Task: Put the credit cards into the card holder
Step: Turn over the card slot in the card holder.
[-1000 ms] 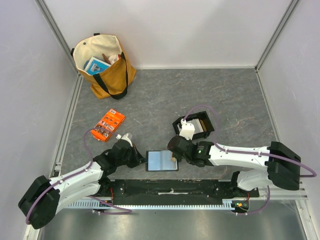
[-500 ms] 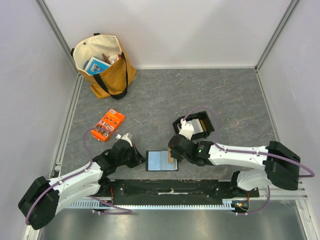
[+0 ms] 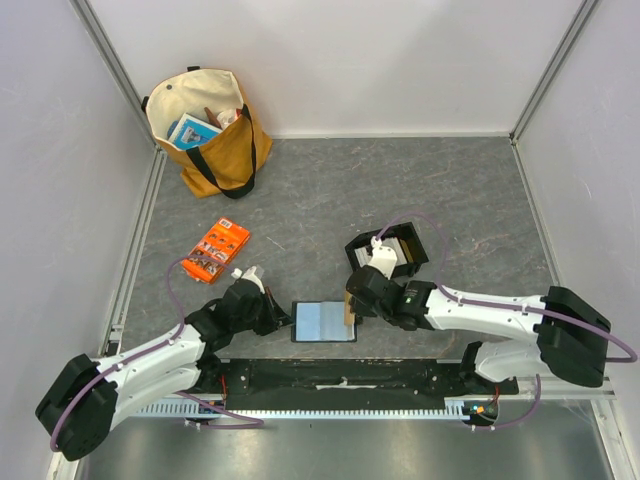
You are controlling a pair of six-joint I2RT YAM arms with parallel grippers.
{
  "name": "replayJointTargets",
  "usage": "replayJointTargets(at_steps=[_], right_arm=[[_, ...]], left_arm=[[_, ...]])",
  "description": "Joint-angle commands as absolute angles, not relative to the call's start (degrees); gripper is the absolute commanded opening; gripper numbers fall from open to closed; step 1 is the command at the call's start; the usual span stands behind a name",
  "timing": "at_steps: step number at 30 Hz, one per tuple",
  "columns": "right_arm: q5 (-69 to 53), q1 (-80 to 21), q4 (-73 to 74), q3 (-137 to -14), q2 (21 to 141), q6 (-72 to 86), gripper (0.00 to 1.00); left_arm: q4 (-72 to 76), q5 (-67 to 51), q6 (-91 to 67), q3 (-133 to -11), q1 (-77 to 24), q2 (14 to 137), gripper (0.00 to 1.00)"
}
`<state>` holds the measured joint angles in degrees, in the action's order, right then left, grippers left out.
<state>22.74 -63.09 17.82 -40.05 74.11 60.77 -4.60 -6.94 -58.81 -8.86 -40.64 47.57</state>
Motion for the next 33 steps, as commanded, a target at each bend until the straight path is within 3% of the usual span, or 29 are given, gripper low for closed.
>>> replayJointTargets(at_steps=[1,13,25,33], right_arm=[[21.9,-62.9,17.0,-39.8,75.6,60.2,0.0],[12.9,-62.9,5.7,-40.8,82.3,60.6,0.0],[1.7,-62.9,-2.5,-50.4,88.8,54.4,0.0],[6.7,-62.2,-1.4,-44.5,80.5,54.5,0.0]], left_arm=[[-5.1,-5.7,-56.8,-10.1,-40.8,47.5,0.02],[-3.7,-6.4,-56.9,-9.9,-40.8,48.3,0.02],[-3.0,-6.3,-57.4,-9.3,-40.8,48.8,0.02],[-4.0,-5.9,-57.5,-9.3,-40.8,47.7,0.02]])
